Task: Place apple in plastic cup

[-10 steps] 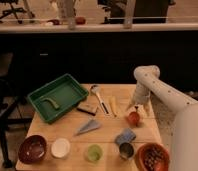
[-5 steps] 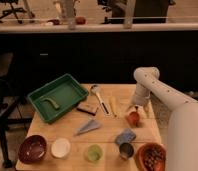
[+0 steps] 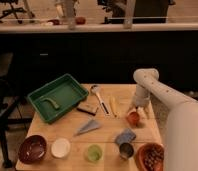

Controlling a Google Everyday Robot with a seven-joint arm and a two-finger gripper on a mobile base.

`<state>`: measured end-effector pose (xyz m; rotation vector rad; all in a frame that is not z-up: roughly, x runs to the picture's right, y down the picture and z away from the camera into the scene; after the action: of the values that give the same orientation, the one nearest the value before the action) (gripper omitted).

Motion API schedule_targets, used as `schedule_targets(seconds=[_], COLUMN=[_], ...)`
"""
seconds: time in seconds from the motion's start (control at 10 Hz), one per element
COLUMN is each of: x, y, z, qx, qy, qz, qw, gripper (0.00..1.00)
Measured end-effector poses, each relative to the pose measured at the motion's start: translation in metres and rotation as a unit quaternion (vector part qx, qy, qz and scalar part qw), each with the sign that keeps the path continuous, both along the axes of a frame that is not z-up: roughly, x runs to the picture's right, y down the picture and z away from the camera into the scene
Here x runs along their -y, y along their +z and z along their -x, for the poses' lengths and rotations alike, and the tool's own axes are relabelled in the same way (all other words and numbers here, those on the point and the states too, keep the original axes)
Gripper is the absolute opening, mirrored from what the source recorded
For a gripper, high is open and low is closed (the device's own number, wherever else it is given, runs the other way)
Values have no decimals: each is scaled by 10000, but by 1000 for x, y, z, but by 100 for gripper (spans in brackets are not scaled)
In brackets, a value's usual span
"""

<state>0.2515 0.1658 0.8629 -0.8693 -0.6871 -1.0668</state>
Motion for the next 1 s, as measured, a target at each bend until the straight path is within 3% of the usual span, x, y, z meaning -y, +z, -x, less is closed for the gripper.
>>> schedule_targets(seconds=[1.0], x=[0], y=[1], z=[2], qx=[11], qy=[-7], qz=[2], qw=[10000], gripper=[80])
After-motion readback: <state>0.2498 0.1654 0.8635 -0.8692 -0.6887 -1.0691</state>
